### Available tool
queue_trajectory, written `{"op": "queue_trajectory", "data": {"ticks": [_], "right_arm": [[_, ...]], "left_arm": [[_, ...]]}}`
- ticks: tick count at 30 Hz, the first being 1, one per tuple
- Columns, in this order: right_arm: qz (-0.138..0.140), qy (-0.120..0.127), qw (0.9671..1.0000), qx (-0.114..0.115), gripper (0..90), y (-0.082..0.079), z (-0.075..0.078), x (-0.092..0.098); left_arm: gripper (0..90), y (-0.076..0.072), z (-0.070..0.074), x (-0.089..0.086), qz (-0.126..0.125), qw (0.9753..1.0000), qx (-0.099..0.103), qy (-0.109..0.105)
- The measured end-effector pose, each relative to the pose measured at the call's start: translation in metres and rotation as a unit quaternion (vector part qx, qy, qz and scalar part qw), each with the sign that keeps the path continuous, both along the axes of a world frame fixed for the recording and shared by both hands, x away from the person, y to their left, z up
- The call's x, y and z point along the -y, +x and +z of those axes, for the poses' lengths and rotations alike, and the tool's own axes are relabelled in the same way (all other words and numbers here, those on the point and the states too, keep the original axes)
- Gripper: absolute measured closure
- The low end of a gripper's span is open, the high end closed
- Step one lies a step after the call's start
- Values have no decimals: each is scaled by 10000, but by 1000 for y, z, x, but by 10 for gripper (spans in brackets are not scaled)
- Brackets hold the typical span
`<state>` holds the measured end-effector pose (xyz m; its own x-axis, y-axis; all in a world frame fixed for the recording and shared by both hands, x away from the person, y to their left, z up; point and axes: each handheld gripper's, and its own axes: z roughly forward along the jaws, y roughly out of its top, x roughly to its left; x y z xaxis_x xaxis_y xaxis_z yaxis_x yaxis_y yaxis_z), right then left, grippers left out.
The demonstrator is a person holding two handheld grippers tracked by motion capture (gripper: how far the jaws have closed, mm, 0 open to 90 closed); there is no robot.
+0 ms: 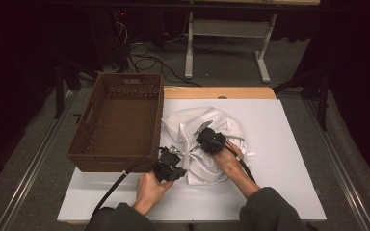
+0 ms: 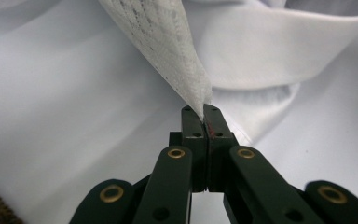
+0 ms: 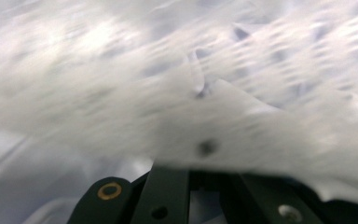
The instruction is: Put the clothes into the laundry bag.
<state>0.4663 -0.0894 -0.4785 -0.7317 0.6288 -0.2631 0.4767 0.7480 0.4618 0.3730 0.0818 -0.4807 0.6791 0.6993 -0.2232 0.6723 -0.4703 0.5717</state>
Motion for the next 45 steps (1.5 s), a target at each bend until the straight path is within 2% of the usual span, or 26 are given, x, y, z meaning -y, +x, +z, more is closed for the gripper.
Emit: {"op": "queue_trajectory", "data": {"ticks": [1, 3, 7, 9, 13, 16, 19, 22, 25, 28, 31, 33, 35, 36, 37, 41, 45], "right_arm": [[-56, 49, 10000, -39, 900, 3, -1, -1], [29, 15, 9999, -114, 878, 3, -3, -3], [158, 289, 9989, -339, 690, -9, 9, 3], [166, 361, 9988, -276, 624, -18, 20, 10], [300, 505, 9981, -197, 593, -40, 41, 23], [529, 596, 9966, -230, 560, -53, 46, 28], [636, 565, 9953, -472, 495, -57, 39, 24], [622, 463, 9944, -725, 405, -52, 21, 14], [536, 385, 9946, -805, 379, -45, 6, 5], [540, 241, 9942, -902, 377, -37, -5, 1], [569, 112, 9947, -850, 400, -37, -8, -4], [608, 123, 9946, -826, 496, -38, -9, -4], [725, 117, 9942, -787, 644, -40, -9, -5], [823, 52, 9937, -759, 690, -40, -8, -5], [807, 75, 9939, -750, 730, -41, -8, -6], [819, 56, 9941, -715, 805, -38, -6, -5], [560, 221, 9971, -467, 821, -29, 2, -2]], "left_arm": [[893, 1, -1, -1, 5, 10000, -16, 20], [890, 5, -5, -3, 71, 9999, -81, -7], [886, 11, -10, -7, 171, 9996, -200, -107], [885, 12, -11, -7, 188, 9996, -196, -110], [885, 13, -13, -6, 226, 9995, -193, -55], [884, 12, -14, -4, 244, 9996, -174, -8], [885, 13, -15, -4, 263, 9995, -187, -14], [885, 12, -13, -5, 225, 9996, -176, -37], [885, 12, -13, -5, 188, 9995, -242, -62], [886, 12, -12, -6, 181, 9994, -271, -87], [887, 12, -12, -5, 185, 9994, -269, -107], [887, 11, -11, -5, 185, 9994, -268, -120], [888, 11, -11, -6, 176, 9993, -290, -144], [888, 11, -10, -6, 175, 9993, -296, -157], [888, 11, -10, -6, 175, 9993, -293, -160], [890, 10, -10, -5, 167, 9994, -298, -2], [893, 11, -9, -6, 174, 9993, -318, 1]]}}
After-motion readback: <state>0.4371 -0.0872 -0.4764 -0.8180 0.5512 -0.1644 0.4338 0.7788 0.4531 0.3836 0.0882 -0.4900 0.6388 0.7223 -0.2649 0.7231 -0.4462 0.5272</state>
